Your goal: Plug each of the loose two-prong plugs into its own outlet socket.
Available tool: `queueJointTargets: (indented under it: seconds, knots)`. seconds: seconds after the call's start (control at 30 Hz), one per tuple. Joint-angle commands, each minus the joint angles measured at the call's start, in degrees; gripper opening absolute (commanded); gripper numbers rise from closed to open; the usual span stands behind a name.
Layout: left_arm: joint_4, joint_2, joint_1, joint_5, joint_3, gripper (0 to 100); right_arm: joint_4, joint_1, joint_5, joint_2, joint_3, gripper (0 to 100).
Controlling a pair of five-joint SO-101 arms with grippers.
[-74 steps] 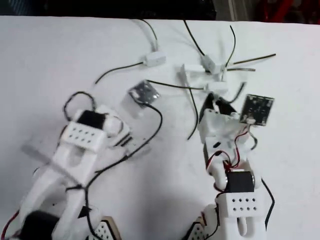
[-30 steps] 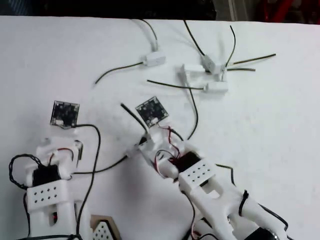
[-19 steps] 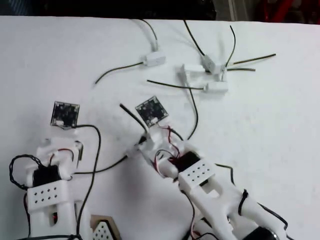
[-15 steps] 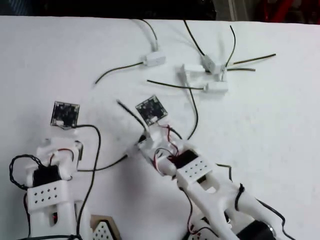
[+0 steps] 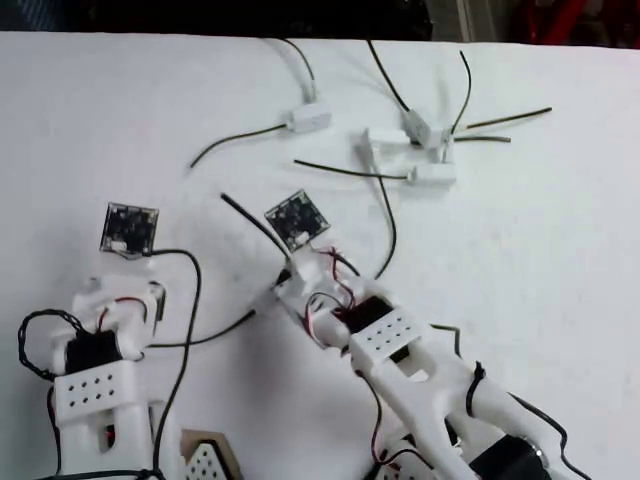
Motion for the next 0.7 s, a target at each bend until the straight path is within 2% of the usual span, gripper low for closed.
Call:
queueJointTargets:
  seconds: [0.0, 0.47, 0.67]
  knots:
    - [-1.4, -1.2, -0.3, 0.4, -0.2, 15, 2.8, 0.2, 0.6, 0.6, -0.9, 1.7]
    - [-1.4, -1.2, -0.1, 0.4, -0.2, 15, 7.3, -0.4, 0.8, 1.2, -0.9, 1.7]
    - [-1.4, -1.0, 0.0, 0.4, -0.2, 15, 7.1, -3.5, 4.7, 5.2, -2.0, 1.7]
